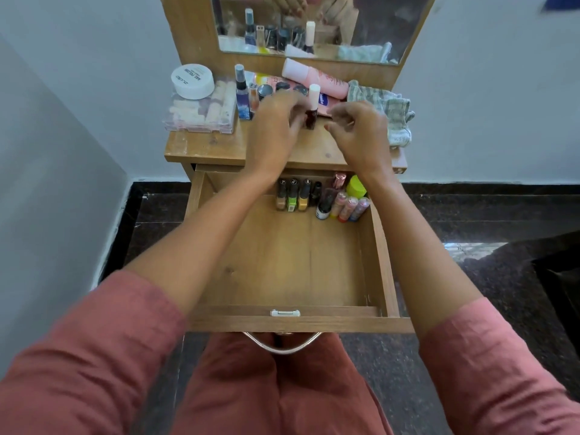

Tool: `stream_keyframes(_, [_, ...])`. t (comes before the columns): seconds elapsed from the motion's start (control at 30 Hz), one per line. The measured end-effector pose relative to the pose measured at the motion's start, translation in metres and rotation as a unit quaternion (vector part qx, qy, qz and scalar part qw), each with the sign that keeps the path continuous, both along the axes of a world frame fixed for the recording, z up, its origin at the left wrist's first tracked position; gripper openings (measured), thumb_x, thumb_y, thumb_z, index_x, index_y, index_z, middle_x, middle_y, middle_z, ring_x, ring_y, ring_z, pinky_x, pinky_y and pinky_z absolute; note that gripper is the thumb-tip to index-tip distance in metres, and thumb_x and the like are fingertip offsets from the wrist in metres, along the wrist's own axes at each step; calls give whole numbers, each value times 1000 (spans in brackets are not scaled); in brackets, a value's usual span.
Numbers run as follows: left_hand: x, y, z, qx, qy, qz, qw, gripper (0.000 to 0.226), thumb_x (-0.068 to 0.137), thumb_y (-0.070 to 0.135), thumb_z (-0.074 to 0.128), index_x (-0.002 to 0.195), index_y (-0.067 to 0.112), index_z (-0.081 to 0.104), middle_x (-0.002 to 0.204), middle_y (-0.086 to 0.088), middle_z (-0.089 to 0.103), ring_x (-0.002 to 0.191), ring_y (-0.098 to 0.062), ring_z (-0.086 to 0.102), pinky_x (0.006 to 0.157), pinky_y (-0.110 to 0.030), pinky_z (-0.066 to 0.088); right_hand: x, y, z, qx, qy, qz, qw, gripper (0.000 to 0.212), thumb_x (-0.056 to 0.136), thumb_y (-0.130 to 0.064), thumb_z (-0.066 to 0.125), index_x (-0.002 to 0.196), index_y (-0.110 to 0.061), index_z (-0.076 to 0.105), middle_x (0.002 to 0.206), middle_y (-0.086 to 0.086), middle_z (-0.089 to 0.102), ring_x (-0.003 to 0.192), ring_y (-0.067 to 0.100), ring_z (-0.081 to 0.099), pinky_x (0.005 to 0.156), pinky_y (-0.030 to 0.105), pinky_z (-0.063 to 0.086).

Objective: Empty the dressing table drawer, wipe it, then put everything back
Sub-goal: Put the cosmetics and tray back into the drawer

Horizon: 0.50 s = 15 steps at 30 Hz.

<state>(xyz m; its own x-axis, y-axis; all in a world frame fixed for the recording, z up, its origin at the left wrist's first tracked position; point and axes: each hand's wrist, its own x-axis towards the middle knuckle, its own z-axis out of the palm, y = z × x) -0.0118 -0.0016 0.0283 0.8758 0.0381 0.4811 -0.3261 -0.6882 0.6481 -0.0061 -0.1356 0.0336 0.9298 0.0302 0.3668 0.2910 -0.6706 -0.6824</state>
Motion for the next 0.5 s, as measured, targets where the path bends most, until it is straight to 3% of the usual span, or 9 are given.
stream_keyframes(0.07, [14,7,7,-4,-3,23,1000,18,84,3,57,99,8,66,102,-6,65,93,-15,58,80,-22,48,13,8,3,5,-4,-10,1000,25,81,-3,62,106,-1,64,90,-1,52,74,4,47,69,1,39])
stream_keyframes(0.17, [31,12,11,74,9,36,997,24,84,9,61,107,13,65,112,-3,64,109,-20,52,90,-24,38,28,17,3,7,0,-15,1000,34,82,-3,61,116,-2,59,100,3,57,85,6,47,74,3,40])
stream_keyframes(0.3, [43,12,13,168,31,29,985,31,85,15,59,115,21,63,117,0,64,117,-20,47,95,-31,32,40,23,2,-2,-7,-4,1000,35,85,-7,59,120,-2,57,121,10,60,96,9,48,90,18,40])
stream_keyframes(0.4, [50,9,14,195,40,33,979,31,87,16,56,116,23,63,116,-1,64,118,-20,46,91,-30,26,44,24,1,12,-10,-1,1000,26,87,-8,57,112,-3,62,114,7,63,92,8,48,89,19,44])
stream_keyframes(0.5, [52,6,14,207,37,35,977,30,88,13,53,114,22,64,111,-3,63,116,-21,44,78,-26,17,46,23,2,17,-3,6,1000,19,86,-5,56,102,-4,65,88,-3,59,77,6,48,69,4,38])
